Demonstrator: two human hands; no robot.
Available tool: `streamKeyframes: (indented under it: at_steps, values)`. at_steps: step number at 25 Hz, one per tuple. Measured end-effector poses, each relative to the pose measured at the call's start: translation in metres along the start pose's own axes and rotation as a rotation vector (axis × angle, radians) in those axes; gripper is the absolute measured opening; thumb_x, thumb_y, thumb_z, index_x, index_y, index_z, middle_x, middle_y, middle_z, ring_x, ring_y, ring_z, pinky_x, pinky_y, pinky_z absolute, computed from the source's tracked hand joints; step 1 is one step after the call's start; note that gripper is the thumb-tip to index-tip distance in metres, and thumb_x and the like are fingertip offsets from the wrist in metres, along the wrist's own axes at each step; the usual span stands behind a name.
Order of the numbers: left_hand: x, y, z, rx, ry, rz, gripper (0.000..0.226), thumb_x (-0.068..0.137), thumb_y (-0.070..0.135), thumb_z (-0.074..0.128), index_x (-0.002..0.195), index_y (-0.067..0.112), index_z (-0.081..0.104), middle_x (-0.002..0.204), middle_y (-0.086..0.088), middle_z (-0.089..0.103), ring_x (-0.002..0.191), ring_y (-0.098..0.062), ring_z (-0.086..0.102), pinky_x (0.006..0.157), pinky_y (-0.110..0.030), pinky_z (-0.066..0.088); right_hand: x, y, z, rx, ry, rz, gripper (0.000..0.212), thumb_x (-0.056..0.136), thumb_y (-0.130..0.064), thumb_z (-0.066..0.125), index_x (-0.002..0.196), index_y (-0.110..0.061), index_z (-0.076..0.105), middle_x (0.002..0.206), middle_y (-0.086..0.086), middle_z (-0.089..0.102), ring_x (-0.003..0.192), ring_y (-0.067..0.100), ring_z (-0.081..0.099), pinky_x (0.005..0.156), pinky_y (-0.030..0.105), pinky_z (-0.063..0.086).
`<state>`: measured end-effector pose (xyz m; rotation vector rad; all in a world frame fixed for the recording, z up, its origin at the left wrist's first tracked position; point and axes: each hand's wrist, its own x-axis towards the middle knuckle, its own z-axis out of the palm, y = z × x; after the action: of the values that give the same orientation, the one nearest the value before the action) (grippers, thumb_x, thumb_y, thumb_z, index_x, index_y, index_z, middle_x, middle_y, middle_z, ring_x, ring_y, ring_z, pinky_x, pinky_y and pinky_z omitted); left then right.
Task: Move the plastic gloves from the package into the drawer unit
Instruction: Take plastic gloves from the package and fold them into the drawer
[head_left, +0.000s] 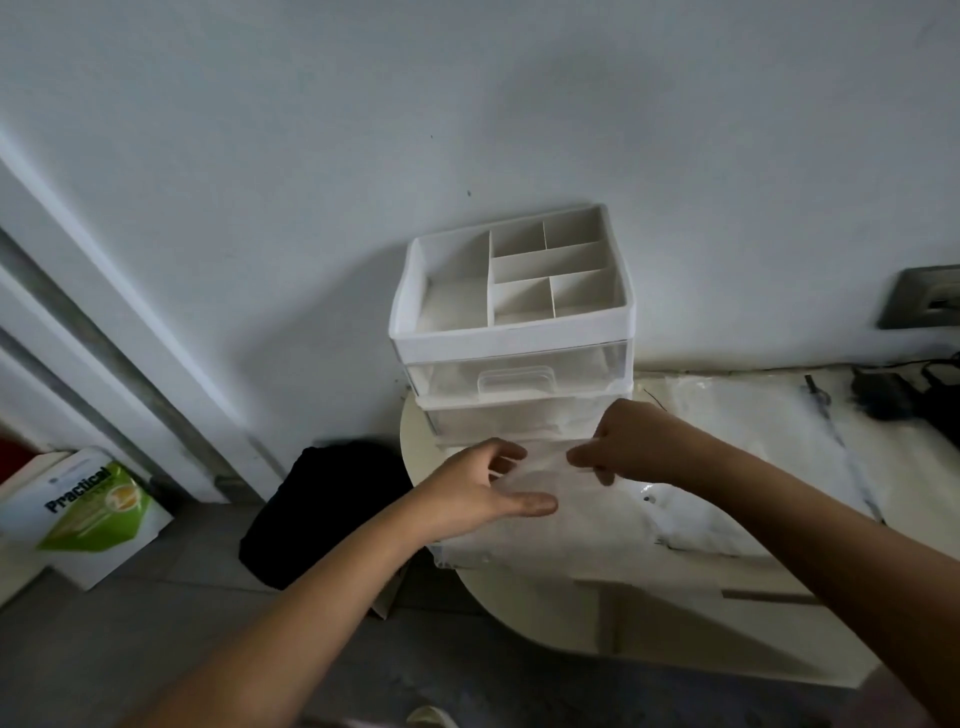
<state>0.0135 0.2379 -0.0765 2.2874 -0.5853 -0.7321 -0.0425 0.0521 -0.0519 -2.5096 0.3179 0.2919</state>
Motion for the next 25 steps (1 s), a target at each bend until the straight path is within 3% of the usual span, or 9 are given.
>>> streamKeyframes:
  at_steps: [3,7,10,14,17,19,21,23,25]
  values:
    - [0.001,0.009,0.008,-0.006,0.158,0.131,0.046,0.074,0.05,0.074,0.112,0.025,0.062,0.104,0.013,0.063,0.096,-0.001,0.06,0.083,-0.02,0.051,0.003,-0.005,0.007,-0.071,-0.049,-0.035,0.044,0.086,-0.034,0.062,0.047,-0.015,0.056,0.028,-0.01,0.044,0.034,0.003,0.04,0.047,0.013,0.03]
    - [0.006,0.007,0.009,0.2,0.22,0.22,0.007,0.086,0.024,0.067,0.089,0.018,0.069,0.082,0.007,0.068,0.078,-0.004,0.065,0.067,-0.012,0.049,0.009,-0.009,0.009,-0.085,-0.023,-0.093,0.045,0.083,-0.042,0.064,0.049,-0.014,0.059,0.045,-0.007,0.051,0.045,0.005,0.045,0.058,0.02,0.042]
    - [0.009,0.006,0.003,-0.157,0.176,0.047,0.01,0.089,0.009,0.061,0.082,0.008,0.069,0.073,-0.004,0.071,0.064,-0.011,0.069,0.06,-0.018,0.053,0.013,-0.004,0.004,-0.047,-0.036,-0.11,0.047,0.076,-0.05,0.07,0.055,-0.011,0.053,0.054,-0.003,0.049,0.052,0.01,0.044,0.058,0.025,0.039]
    - [0.01,0.001,-0.01,-0.609,0.143,-0.181,0.023,0.091,-0.002,0.047,0.079,0.001,0.066,0.065,-0.011,0.069,0.053,-0.018,0.066,0.051,-0.026,0.053,0.012,0.0,0.007,0.277,-0.205,-0.094,0.024,0.087,-0.027,0.065,0.069,-0.013,0.057,0.067,-0.003,0.057,0.059,0.007,0.052,0.059,0.018,0.042]
    - [0.01,-0.008,-0.019,-0.581,0.158,-0.281,0.029,0.09,-0.004,0.038,0.08,0.002,0.065,0.057,-0.006,0.064,0.047,-0.014,0.06,0.046,-0.024,0.05,0.016,0.0,0.01,0.616,-0.159,-0.061,0.013,0.092,-0.007,0.054,0.079,-0.004,0.055,0.065,0.005,0.054,0.05,0.009,0.055,0.054,0.018,0.048]
    - [0.011,-0.016,-0.024,-0.497,0.149,-0.299,0.028,0.094,0.005,0.038,0.088,0.003,0.065,0.06,-0.005,0.062,0.048,-0.014,0.058,0.044,-0.022,0.047,0.017,0.0,0.01,0.607,-0.113,-0.07,0.016,0.093,0.003,0.043,0.083,-0.002,0.056,0.061,0.006,0.048,0.042,0.011,0.05,0.048,0.02,0.047]
    - [0.01,-0.02,-0.026,-0.486,0.067,-0.295,0.033,0.098,0.032,0.046,0.096,0.006,0.066,0.069,-0.005,0.067,0.058,-0.016,0.064,0.054,-0.025,0.053,0.019,0.0,0.014,0.46,-0.079,-0.099,0.023,0.093,0.003,0.039,0.082,-0.005,0.057,0.061,0.003,0.046,0.039,0.011,0.046,0.039,0.018,0.041]
    - [0.009,-0.019,-0.023,-0.312,0.02,-0.232,0.058,0.079,0.066,0.056,0.104,0.016,0.067,0.092,-0.002,0.072,0.083,-0.017,0.069,0.077,-0.03,0.056,0.022,-0.001,0.022,0.325,-0.02,-0.12,0.026,0.094,-0.002,0.041,0.076,-0.012,0.057,0.062,0.0,0.049,0.034,0.005,0.047,0.035,0.013,0.033]
    - [0.01,-0.015,-0.012,-0.087,0.041,-0.16,0.074,0.061,0.075,0.064,0.112,0.021,0.061,0.11,0.005,0.066,0.1,-0.014,0.062,0.089,-0.029,0.05,0.029,0.001,0.032,0.366,0.031,-0.086,0.029,0.093,-0.002,0.042,0.071,-0.013,0.058,0.059,0.001,0.053,0.035,0.004,0.049,0.036,0.015,0.035]
